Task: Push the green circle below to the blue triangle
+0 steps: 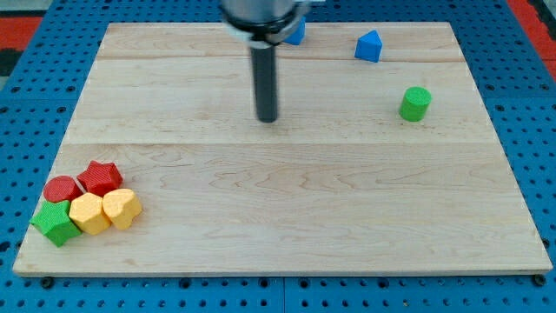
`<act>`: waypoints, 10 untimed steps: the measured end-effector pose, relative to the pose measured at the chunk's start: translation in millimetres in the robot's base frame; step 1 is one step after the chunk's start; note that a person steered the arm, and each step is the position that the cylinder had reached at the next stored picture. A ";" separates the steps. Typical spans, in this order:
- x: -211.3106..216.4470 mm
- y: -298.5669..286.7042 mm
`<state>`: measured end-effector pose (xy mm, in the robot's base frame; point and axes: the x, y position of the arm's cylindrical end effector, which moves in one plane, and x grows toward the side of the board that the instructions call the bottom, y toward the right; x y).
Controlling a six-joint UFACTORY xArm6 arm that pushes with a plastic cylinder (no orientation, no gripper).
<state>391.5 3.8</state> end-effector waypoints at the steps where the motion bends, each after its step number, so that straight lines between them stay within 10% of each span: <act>1: -24.2 54.1; 3: -63.4 144.9; 8: -8.3 283.6; 10: 26.6 249.3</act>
<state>418.1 253.1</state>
